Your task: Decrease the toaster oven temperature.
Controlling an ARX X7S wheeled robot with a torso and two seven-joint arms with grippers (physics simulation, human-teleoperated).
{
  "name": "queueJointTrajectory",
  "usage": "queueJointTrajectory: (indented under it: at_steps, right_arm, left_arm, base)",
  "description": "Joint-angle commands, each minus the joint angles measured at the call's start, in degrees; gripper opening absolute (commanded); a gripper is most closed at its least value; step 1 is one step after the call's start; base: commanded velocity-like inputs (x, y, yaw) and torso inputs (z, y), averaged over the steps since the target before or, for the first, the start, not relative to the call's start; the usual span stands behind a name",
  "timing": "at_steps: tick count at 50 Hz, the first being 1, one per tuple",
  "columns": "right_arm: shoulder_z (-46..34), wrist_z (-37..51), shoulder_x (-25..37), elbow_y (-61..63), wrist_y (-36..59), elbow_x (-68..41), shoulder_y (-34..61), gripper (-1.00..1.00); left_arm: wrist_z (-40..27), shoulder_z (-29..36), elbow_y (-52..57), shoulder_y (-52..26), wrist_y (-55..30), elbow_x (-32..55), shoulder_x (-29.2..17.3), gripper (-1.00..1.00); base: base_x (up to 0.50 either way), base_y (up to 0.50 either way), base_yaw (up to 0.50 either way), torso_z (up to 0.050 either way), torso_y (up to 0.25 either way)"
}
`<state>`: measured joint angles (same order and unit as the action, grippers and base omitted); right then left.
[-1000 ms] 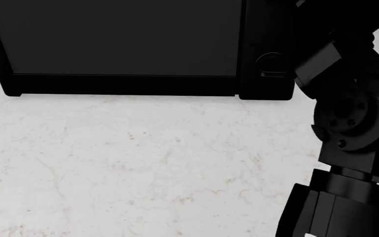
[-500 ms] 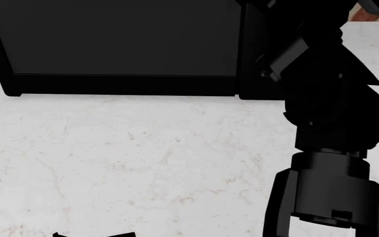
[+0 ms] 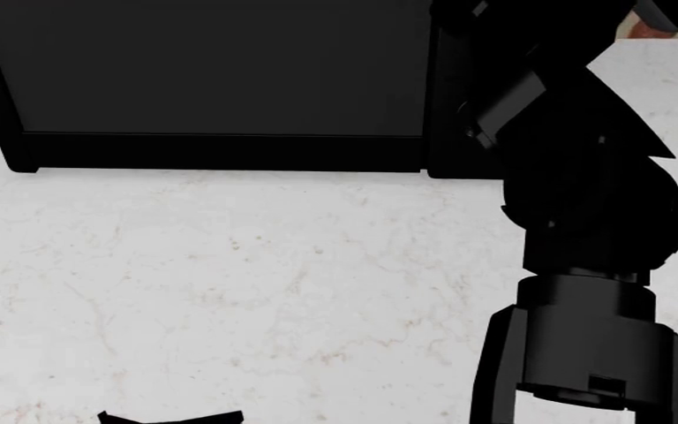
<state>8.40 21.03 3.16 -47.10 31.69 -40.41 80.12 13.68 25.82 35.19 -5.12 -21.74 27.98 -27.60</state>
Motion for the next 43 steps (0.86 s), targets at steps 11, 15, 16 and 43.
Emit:
queueJointTrajectory:
  at_steps: [11,15,16,43]
  right_arm:
    - [-10.47,-1.93,1.80,3.47,3.52,6.30,0.31,-1.00]
    - [-14.61,-2.88,2.63,4.34,5.46,8.68,0.50,-1.00]
    - [-16.71,-3.72,2.89,4.35,6.08,9.94,0.65,-1.00]
    - [-49.11,-14.32,7.96,10.25,18.14,27.45,3.06,-1.00]
  left_arm:
    - [-0.34,0.31,0.05,0.14,0.42,-0.10,-0.31,1.00]
    - [-0.26,0.44,-0.16,0.51,1.03,-0.33,-0.33,1.00]
    - [-0.16,0.54,-0.39,0.67,1.40,-0.52,-0.28,1.00]
    - [0.22,1.18,-2.68,1.68,4.06,-1.30,0.02,1.00]
  base:
    - [0.00,0.00,0.00,0.000,0.001]
    - [-0.01,0.00,0.00,0.000,0.005]
    - [0.00,0.00,0.00,0.000,0.000]
    - [0.00,0.00,0.00,0.000,0.002]
